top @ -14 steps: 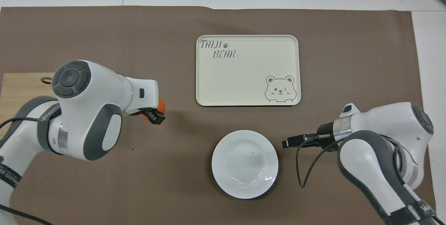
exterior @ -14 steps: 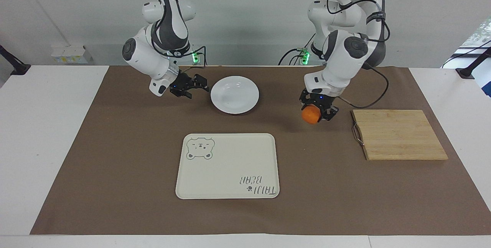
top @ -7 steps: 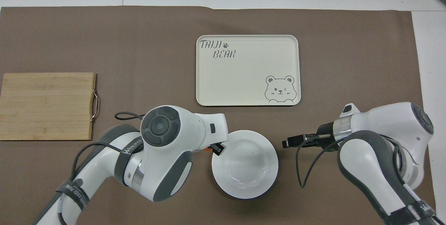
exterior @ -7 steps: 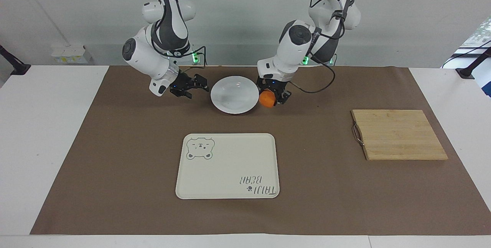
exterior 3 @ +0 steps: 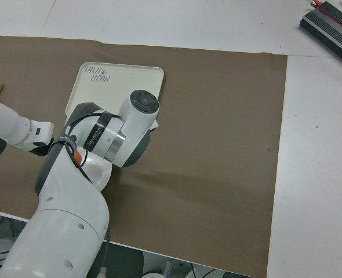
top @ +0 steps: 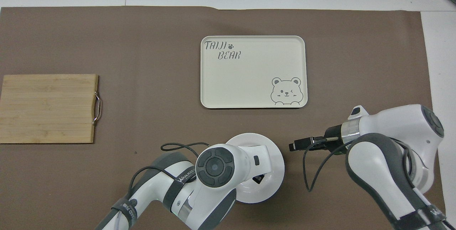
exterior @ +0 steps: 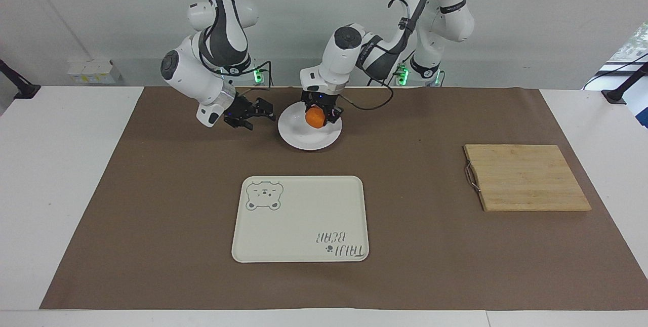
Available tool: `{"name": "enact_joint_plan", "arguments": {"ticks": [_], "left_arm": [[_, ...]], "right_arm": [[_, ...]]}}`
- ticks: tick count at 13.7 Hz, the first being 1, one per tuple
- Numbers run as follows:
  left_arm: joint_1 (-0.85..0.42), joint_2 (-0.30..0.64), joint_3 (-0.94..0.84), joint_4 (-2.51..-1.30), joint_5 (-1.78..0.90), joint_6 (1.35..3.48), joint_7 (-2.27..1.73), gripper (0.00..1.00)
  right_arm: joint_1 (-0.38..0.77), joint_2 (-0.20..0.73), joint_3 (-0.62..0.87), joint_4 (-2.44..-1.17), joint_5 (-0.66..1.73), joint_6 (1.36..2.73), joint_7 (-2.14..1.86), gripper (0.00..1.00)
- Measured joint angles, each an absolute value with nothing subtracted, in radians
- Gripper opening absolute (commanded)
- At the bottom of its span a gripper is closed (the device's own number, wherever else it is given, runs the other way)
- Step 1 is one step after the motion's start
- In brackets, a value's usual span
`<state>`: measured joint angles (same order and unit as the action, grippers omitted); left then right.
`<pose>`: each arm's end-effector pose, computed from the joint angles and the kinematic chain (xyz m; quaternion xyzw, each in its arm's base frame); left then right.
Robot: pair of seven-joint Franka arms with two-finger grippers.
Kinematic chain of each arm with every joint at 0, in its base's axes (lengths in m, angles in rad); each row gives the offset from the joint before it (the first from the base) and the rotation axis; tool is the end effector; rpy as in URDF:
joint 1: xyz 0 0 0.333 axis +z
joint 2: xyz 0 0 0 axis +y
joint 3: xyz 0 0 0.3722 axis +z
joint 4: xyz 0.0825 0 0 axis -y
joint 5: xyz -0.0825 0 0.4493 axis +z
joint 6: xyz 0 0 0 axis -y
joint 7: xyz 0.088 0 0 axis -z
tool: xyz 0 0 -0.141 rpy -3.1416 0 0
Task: Place orange and plate with both arms
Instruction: 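Lift the orange with the left gripper and lower it onto the plate, then release the orange and withdraw the left gripper while the right gripper grips the plate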
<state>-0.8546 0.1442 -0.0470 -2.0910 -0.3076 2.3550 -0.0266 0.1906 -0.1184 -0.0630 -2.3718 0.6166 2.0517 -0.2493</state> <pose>0.3915 -0.5127 0.3495 0.9363 -0.3254 -0.0002 0.1319 0.4960 0.1129 0.3494 -0.9615 -0.0142 0.0809 0.2624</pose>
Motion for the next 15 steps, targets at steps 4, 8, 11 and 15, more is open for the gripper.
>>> {"name": "enact_joint_plan", "arguments": {"ticks": [4,8,11,15], "left_arm": [[-0.861,0.182,-0.047,-2.091,-0.310,2.404,-0.027,0.28],[-0.875,0.200,-0.049,-2.091,-0.311,2.411,-0.026,1.00],[-0.879,0.197,-0.046,-2.082,-0.312,2.408,-0.027,1.00],[-0.836,0.157,-0.020,-2.016,-0.313,2.288,-0.028,1.00]], "right_arm": [[0.191,-0.117,-0.063,-2.374,0.617,2.064,-0.249,1.00],[0.202,-0.085,-0.061,-2.382,0.641,2.112,-0.249,1.00],[0.208,-0.081,-0.061,-2.382,0.647,2.118,-0.249,1.00],[0.220,-0.072,-0.060,-2.384,0.654,2.119,-0.249,1.00]]}}
